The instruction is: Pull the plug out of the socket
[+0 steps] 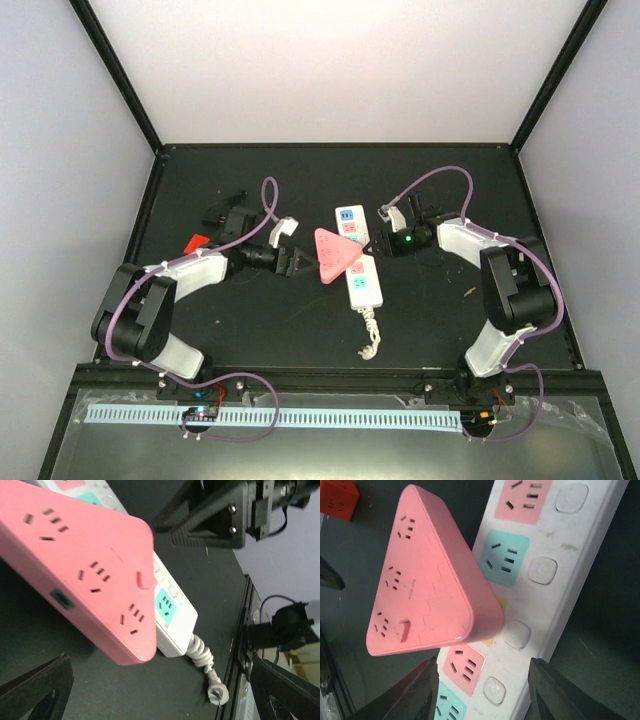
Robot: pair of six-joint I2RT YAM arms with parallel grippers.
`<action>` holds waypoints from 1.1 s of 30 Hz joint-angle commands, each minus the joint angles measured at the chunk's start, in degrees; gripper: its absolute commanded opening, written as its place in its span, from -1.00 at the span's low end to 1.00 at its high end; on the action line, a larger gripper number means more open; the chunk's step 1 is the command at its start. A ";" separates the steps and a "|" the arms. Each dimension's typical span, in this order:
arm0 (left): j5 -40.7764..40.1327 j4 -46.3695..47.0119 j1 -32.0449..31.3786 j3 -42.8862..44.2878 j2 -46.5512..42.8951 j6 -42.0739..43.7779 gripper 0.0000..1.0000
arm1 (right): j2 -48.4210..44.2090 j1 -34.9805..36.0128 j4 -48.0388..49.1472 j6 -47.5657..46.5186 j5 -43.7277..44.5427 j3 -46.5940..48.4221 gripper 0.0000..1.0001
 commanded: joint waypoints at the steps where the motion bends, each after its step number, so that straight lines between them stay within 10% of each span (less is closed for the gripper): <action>1: 2.15 8.03 1.79 1.18 2.72 -4.16 0.97 | 1.70 -0.26 2.65 0.20 0.20 -0.25 0.05; 33: 11.81 17.67 1.84 7.62 25.83 -16.46 0.32 | 8.49 -0.22 6.56 4.38 1.08 -2.10 -0.01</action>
